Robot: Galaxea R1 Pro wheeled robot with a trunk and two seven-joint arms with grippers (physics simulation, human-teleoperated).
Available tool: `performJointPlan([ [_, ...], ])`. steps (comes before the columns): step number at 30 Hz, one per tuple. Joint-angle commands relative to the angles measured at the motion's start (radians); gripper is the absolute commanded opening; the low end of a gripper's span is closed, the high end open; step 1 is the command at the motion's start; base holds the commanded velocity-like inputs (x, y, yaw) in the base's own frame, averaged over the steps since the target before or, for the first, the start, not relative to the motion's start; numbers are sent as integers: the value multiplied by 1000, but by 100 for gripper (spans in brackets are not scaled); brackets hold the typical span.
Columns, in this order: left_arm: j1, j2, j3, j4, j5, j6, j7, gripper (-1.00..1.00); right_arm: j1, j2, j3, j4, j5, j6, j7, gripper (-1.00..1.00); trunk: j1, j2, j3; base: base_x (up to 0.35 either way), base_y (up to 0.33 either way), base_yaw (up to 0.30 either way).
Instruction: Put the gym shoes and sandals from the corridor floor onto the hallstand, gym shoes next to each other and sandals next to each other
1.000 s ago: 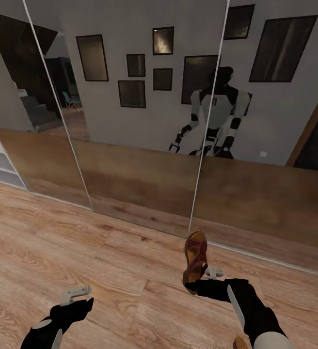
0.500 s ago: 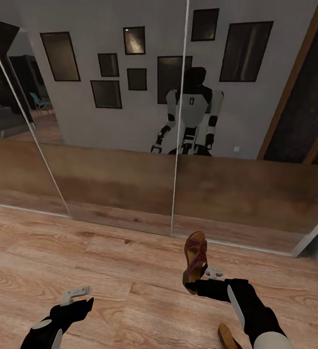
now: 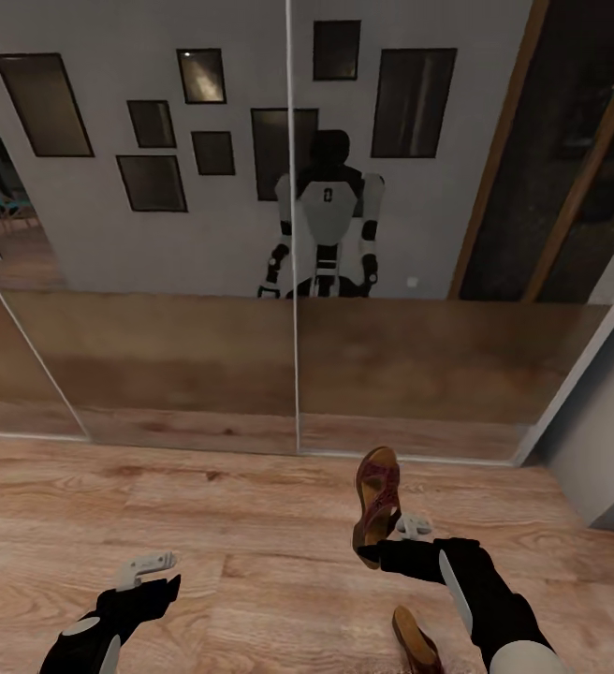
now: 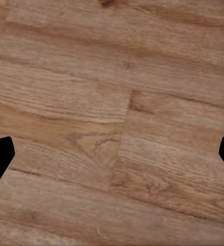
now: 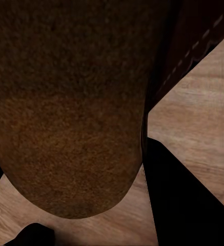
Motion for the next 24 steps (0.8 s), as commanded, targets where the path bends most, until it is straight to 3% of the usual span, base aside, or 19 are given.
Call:
performJointPlan([
  [1,0,0,0,0,0,0,0,100,0,0,0,0,-5,2,-2,-100,0,0,0,0,0,-285],
  [24,0,0,0,0,0,0,0,100,0,0,0,0,-5,2,-2,-100,0,0,0,0,0,-285],
])
